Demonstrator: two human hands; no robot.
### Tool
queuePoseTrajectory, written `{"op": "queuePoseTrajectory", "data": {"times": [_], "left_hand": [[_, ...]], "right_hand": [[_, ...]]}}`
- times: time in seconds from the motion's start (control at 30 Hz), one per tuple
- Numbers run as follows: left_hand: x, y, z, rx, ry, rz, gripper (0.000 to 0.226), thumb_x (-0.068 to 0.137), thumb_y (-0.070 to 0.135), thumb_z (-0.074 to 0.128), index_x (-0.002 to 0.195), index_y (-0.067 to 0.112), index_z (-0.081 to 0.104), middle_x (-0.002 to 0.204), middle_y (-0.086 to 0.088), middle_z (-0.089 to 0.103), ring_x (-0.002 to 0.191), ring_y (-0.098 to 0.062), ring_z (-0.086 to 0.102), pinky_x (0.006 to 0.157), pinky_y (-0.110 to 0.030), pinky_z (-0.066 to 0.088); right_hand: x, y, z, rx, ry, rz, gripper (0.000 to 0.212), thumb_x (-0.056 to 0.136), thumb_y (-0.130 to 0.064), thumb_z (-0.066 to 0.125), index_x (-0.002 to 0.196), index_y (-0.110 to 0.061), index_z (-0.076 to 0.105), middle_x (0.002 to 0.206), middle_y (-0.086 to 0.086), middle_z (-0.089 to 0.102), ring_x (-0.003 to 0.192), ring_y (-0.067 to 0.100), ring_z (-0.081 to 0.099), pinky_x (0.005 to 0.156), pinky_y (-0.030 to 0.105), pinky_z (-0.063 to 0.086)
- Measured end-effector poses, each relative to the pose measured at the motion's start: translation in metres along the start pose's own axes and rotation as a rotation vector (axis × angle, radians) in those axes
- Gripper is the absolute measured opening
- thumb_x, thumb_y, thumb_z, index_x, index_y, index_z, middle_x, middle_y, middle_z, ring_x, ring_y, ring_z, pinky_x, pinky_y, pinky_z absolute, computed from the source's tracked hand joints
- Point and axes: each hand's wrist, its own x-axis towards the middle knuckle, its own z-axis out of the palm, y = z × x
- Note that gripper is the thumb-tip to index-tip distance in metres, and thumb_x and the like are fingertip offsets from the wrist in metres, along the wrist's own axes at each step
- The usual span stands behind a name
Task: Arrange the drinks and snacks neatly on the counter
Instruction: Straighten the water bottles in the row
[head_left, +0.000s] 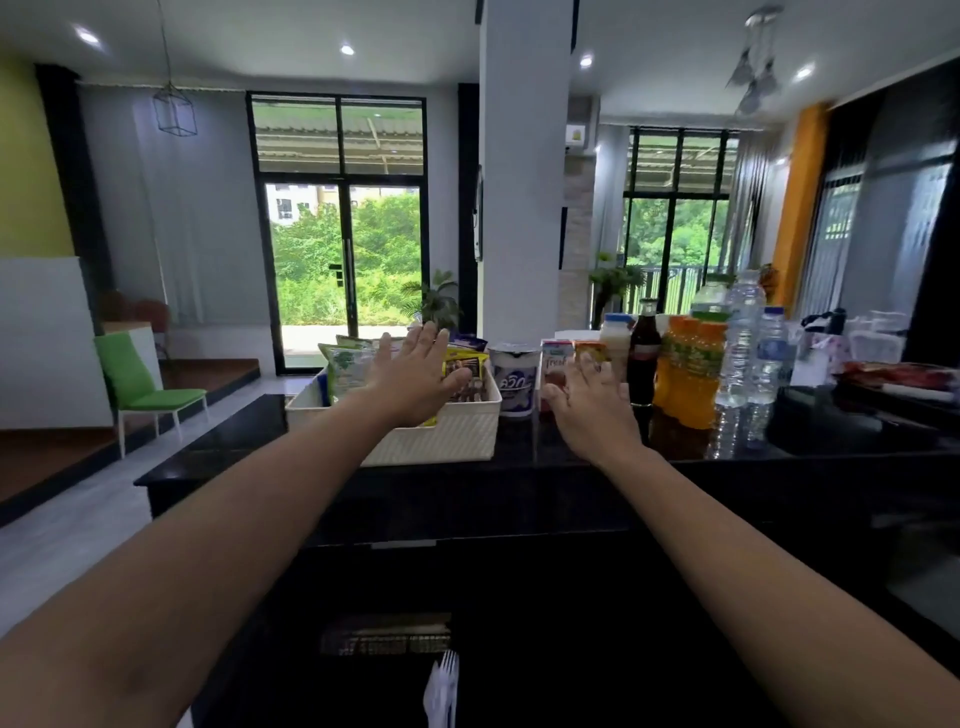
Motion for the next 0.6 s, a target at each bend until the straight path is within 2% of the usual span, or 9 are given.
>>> {"op": "queuePoseTrajectory", "data": {"times": [0.17, 0.3, 0.47, 0.6], "left_hand": [[0.026, 0.084, -0.001, 0.0, 0.016, 0.086, 0.076, 0.094, 0.062, 0.013, 0.152, 0.014, -0.001, 0.161, -0.008, -0.005, 0.149, -0.022, -0.004, 0.117, -0.052, -0.003], [0.052, 0.16, -0.005, -0.051, 0.056, 0.141, 0.076, 0.094, 0.062, 0.016, 0.152, 0.015, 0.0, 0.16, -0.008, -0.005, 0.148, -0.022, -0.005, 0.117, -0.051, -0.004], [0.09, 0.261, -0.009, -0.06, 0.092, 0.172, 0.073, 0.096, 0.057, 0.022, 0.152, 0.015, 0.001, 0.161, -0.009, -0.002, 0.149, -0.024, -0.003, 0.116, -0.053, -0.001], [0.122, 0.333, -0.007, -0.051, 0.126, 0.196, 0.075, 0.095, 0.058, 0.027, 0.152, 0.016, 0.003, 0.161, -0.009, 0.0, 0.149, -0.024, -0.001, 0.116, -0.054, 0.0]], "right_hand": [[-0.008, 0.074, -0.034, -0.069, 0.009, 0.085, 0.064, 0.1, -0.05, 0.019, 0.152, -0.013, 0.013, 0.161, 0.006, 0.004, 0.147, 0.029, 0.0, 0.117, 0.049, 0.004], [-0.009, 0.142, -0.068, -0.085, 0.024, 0.133, 0.065, 0.1, -0.05, 0.021, 0.153, -0.014, 0.011, 0.161, 0.006, 0.003, 0.147, 0.029, 0.001, 0.117, 0.05, 0.006], [-0.004, 0.232, -0.111, -0.117, 0.037, 0.137, 0.065, 0.099, -0.052, 0.022, 0.151, -0.014, 0.013, 0.16, 0.008, 0.01, 0.146, 0.031, 0.011, 0.117, 0.053, 0.014], [0.012, 0.307, -0.136, -0.057, -0.019, 0.163, 0.067, 0.099, -0.05, 0.026, 0.152, -0.012, 0.011, 0.16, 0.009, 0.01, 0.146, 0.031, 0.012, 0.117, 0.049, 0.018]]}}
